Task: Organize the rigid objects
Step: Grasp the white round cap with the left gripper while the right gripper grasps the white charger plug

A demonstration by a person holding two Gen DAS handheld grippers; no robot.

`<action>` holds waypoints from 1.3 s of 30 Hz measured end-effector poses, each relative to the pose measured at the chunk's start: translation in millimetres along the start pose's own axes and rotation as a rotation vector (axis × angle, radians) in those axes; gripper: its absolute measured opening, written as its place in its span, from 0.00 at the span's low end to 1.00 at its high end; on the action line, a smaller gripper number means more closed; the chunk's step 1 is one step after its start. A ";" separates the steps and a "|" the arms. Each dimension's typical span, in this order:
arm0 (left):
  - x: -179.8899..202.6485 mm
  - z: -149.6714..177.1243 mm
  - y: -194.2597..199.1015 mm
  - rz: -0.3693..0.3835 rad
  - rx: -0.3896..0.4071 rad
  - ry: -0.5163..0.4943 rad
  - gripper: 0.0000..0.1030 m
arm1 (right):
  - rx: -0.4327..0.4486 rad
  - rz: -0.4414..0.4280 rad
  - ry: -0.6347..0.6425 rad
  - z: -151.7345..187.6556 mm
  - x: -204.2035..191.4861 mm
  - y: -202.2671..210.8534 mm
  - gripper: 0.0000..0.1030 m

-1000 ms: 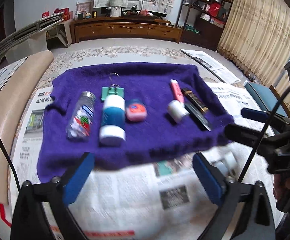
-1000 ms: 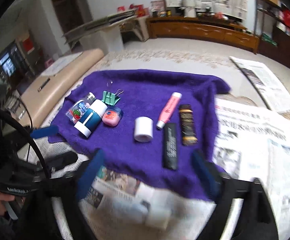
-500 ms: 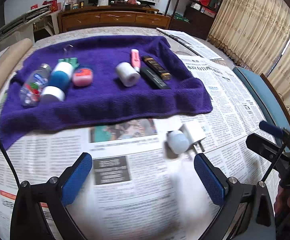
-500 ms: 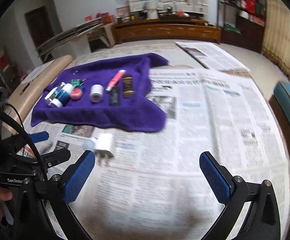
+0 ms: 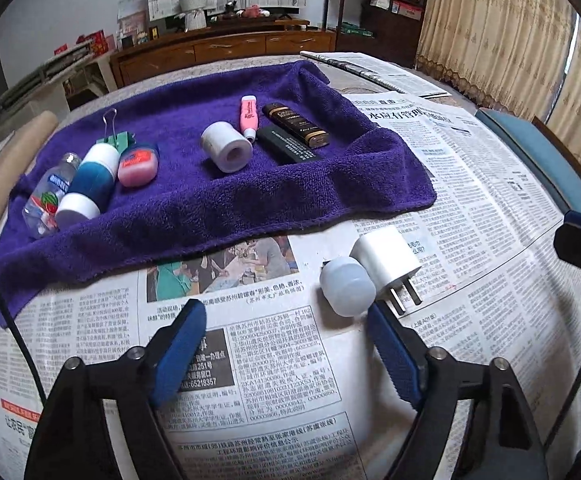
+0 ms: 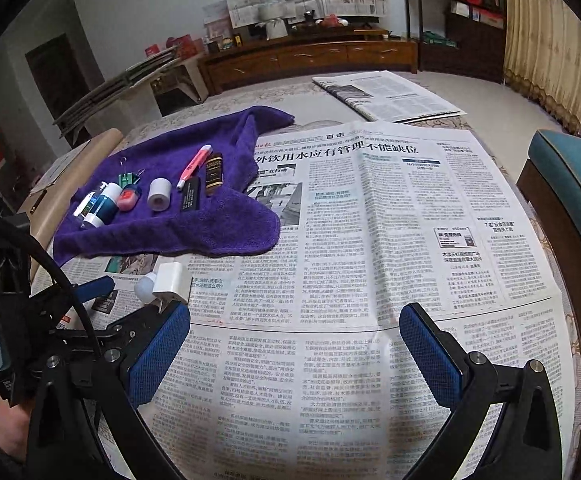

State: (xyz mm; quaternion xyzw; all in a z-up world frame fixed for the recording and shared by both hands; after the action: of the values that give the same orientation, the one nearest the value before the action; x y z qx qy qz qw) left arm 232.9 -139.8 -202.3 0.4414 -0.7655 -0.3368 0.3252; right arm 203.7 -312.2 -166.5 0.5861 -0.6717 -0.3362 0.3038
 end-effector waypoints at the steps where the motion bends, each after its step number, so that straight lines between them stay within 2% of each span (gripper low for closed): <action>1: 0.6 -0.2 -0.1 -0.003 0.002 -0.009 0.76 | -0.001 0.000 -0.004 -0.1 1.7 -0.2 1.00; 5: 5.2 -5.1 -3.0 0.004 0.006 -0.028 0.71 | -0.007 0.005 -0.016 0.5 6.9 -0.2 1.00; 7: 9.8 -7.3 -3.4 0.009 0.005 -0.042 0.62 | -0.012 0.005 -0.018 1.2 7.7 -0.6 1.00; 16: 19.9 -8.5 -3.0 0.028 0.021 -0.059 0.40 | -0.027 0.003 -0.007 4.0 4.8 -2.9 1.00; 20: 23.0 -8.7 -2.7 0.031 0.022 -0.060 0.35 | -0.035 0.001 0.002 5.8 2.9 -3.9 1.00; 23: 26.2 -10.3 -3.8 0.038 0.021 -0.065 0.25 | -0.044 0.001 0.005 7.4 2.3 -5.6 1.00; 31: 24.5 -11.2 -2.4 0.066 0.017 -0.046 0.24 | -0.058 0.003 0.020 10.5 -3.0 -10.8 1.00; 39: 12.3 -5.8 8.1 0.042 0.021 -0.043 0.24 | -0.053 -0.002 0.034 6.5 -17.7 -14.1 1.00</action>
State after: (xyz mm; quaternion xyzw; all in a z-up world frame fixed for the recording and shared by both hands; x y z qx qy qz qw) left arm 228.9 -149.0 -190.1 0.4212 -0.7850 -0.3309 0.3112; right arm 209.0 -295.2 -182.0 0.5841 -0.6567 -0.3442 0.3303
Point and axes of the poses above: each gripper's, at about its wrist camera, not at the fingertips, and y roughly against the way its jaws point, x to its right, z to its underside, the point moved 6 cm from there along -y, roughly the way its jaws point, and after that the axes turned 13 degrees about z, right-handed, at the moved point
